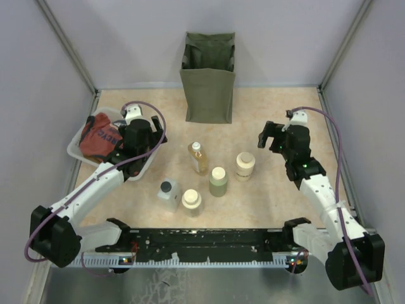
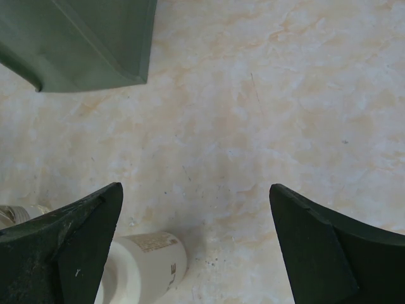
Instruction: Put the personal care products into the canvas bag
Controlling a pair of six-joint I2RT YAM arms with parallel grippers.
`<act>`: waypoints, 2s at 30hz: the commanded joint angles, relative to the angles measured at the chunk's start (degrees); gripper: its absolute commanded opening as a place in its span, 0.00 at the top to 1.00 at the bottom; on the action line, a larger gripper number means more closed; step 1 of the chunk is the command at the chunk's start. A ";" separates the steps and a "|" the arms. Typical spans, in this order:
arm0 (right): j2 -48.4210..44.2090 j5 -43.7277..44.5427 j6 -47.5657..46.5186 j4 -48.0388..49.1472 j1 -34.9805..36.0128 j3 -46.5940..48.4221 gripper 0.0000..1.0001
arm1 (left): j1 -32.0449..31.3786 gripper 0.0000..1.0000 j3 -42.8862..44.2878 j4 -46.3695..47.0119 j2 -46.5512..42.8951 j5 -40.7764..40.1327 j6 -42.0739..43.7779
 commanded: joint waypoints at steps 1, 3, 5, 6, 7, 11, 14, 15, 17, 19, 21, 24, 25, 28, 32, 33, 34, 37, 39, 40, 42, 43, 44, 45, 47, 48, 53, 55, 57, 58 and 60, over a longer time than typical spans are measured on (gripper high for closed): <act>0.44 -0.28 -0.51 1.47 0.06 2.43 0.01 | -0.30 0.00 -0.13 2.07 -0.54 0.53 1.47; 0.73 -0.69 -0.52 1.26 0.08 3.52 0.01 | -0.29 0.00 -0.27 2.15 -0.48 0.52 1.93; 1.21 -1.04 -0.47 0.88 0.12 4.71 0.01 | -0.25 0.00 -0.27 2.21 -0.24 0.47 2.60; 1.57 -1.27 -0.51 0.64 0.06 5.39 0.01 | -0.25 0.00 -0.15 2.38 -0.05 0.39 2.95; 2.01 -1.40 -0.62 0.32 0.02 6.12 0.01 | -0.23 0.00 0.07 2.62 0.13 0.49 3.23; 4.64 -2.30 -1.23 -0.76 0.09 10.42 0.01 | -0.23 0.00 1.80 4.79 0.76 1.27 4.83; 6.85 -3.04 -1.86 -0.78 0.11 14.70 0.01 | -0.23 0.01 3.72 10.17 1.45 2.38 7.73; 7.69 -3.26 -2.02 -0.74 0.10 15.68 0.01 | -0.21 0.01 4.78 11.64 2.19 2.51 9.00; 10.22 -3.96 -2.14 -1.21 0.10 19.70 0.01 | -0.03 0.01 8.79 12.09 4.66 2.18 10.99; 13.04 -5.15 -2.03 -1.95 0.10 23.54 0.01 | 0.37 0.01 14.25 10.52 8.14 1.66 11.98; 15.51 -6.43 -1.57 -1.65 0.16 26.76 0.01 | 0.88 0.01 19.48 8.69 11.93 2.21 12.49; 18.41 -8.71 -0.92 2.35 0.15 29.86 0.01 | 2.07 0.01 25.47 8.74 16.23 5.71 11.89; 19.42 -9.76 -0.79 4.11 0.10 31.00 0.01 | 2.73 0.01 27.79 9.59 17.40 8.20 11.37; 23.65 -11.64 0.80 9.03 0.09 34.75 0.01 | 4.36 0.01 33.79 12.09 20.86 13.47 9.75; 29.45 -13.28 4.09 20.06 0.04 35.96 0.01 | 4.44 0.01 41.27 11.95 26.33 13.09 9.98; 31.16 -13.54 4.94 22.84 0.06 36.45 0.01 | 4.43 0.01 41.74 12.06 26.98 13.04 9.84; 33.25 -13.73 6.36 25.41 0.07 37.31 0.01 | 4.44 0.01 41.44 12.65 27.35 12.97 9.61; 38.69 -15.69 10.18 31.69 0.12 40.58 0.01 | 4.43 0.01 37.65 14.77 26.55 12.34 9.38; 44.08 -16.80 12.78 34.86 0.11 43.18 0.01 | 4.48 0.01 33.79 16.33 24.67 12.07 9.30; 45.98 -17.26 13.74 35.45 0.16 44.90 0.01 | 4.45 0.01 31.64 16.86 23.51 11.86 9.20; 49.50 -18.03 15.15 35.91 0.43 48.63 0.01 | 4.44 0.01 26.50 17.85 20.70 11.46 9.02; 51.36 -18.05 15.39 36.01 0.71 50.48 0.01 | 4.39 0.01 24.26 18.70 19.09 11.09 9.08; 52.74 -17.92 15.27 35.93 1.04 52.42 0.01 | 4.45 0.01 22.38 19.41 17.46 10.64 9.45; 53.99 -17.78 15.08 35.50 1.49 54.14 0.01 | 4.39 0.01 20.74 19.97 16.01 9.89 9.99; 56.53 -17.10 14.56 33.25 2.34 58.22 0.01 | 4.45 0.01 18.73 20.04 13.59 8.55 11.07; 57.76 -16.74 14.25 31.73 2.76 60.57 0.01 | 4.36 0.01 18.16 19.72 12.54 8.05 11.58; 62.64 -14.17 11.93 23.71 4.61 69.14 0.01 | 4.34 0.01 16.12 17.69 8.73 6.40 13.09; 63.89 -13.02 10.72 19.99 5.21 71.60 0.06 | 4.39 0.01 15.25 17.29 7.86 5.88 13.34; 64.36 -11.69 9.21 17.36 6.02 72.82 0.09 | 4.41 0.01 14.58 16.94 7.31 5.61 13.41; 64.37 -10.68 8.51 16.09 6.32 73.05 0.09 | 4.37 0.01 14.14 16.74 7.21 5.65 13.35; 64.23 -7.73 7.22 12.89 6.71 73.45 0.09 | 4.37 0.01 13.68 15.99 7.12 5.49 13.24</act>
